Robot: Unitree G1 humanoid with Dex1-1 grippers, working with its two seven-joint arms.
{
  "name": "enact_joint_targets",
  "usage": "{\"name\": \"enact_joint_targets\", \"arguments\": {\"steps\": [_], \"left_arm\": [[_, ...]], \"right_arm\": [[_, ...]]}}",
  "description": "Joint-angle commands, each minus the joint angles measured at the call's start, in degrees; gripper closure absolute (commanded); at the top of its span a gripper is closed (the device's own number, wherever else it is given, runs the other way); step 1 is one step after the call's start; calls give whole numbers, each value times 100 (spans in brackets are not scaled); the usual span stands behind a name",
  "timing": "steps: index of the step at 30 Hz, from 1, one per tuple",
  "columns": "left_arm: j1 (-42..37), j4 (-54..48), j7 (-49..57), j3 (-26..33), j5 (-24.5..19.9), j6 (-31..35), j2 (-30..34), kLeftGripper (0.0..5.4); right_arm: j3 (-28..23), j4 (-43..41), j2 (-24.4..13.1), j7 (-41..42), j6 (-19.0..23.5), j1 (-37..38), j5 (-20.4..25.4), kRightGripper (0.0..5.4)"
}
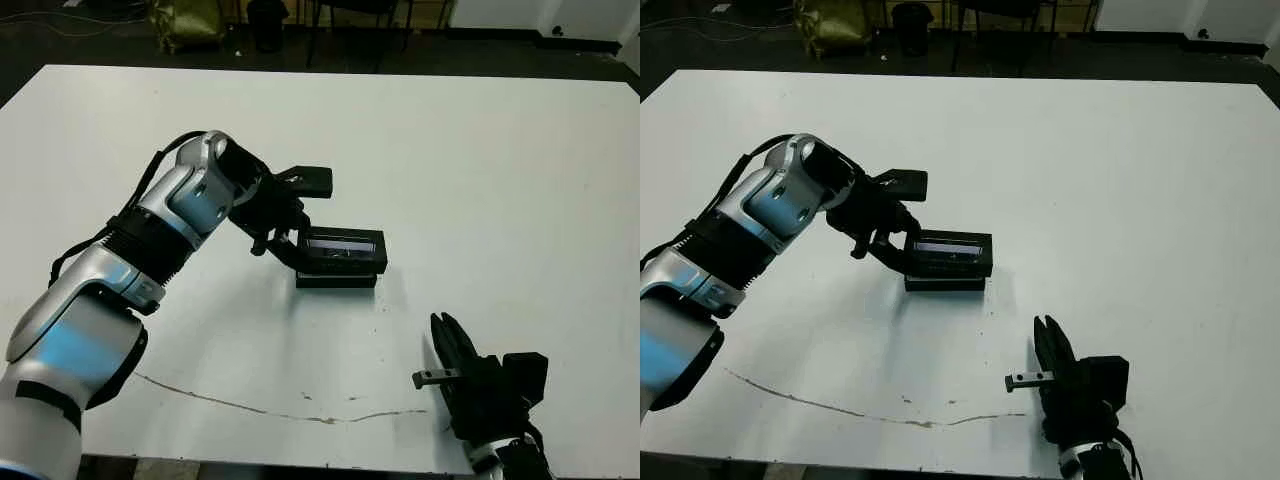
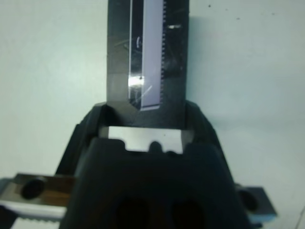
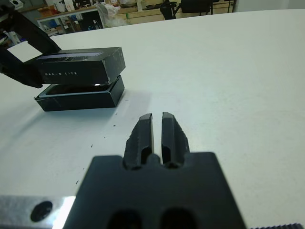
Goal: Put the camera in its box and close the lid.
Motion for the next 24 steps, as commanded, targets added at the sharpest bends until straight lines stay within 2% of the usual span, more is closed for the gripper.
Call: {"name": "enact_joint_targets", "arguments": {"steps": [1,3,12,15,19,22,24], "left_arm": [[72,115,-6,-56,46,102,-20,317],[87,98,13,-52,59,200,-23,317],[128,106,-11,-94,103,-34,19,317],[131,117,-34,-104,105,-5,19,317],[131,96,-29,-150,151,200,6,317],[150,78,-36,-185,164,148,18,317],[157,61,-38,-207,181,217,20,317]], "right_arm": [[0,-33,43,-64,189,299,3,540],[12,-71,34,-114,271,306,-61,540],[8,43,70,-31,125,285,69,540],[36,-21,69,-143,261,294,-33,540],[10,156,61,-7,-65,272,63,540],[33,5,34,-148,269,288,-56,540],[25,30,31,-102,196,291,-17,540]]}}
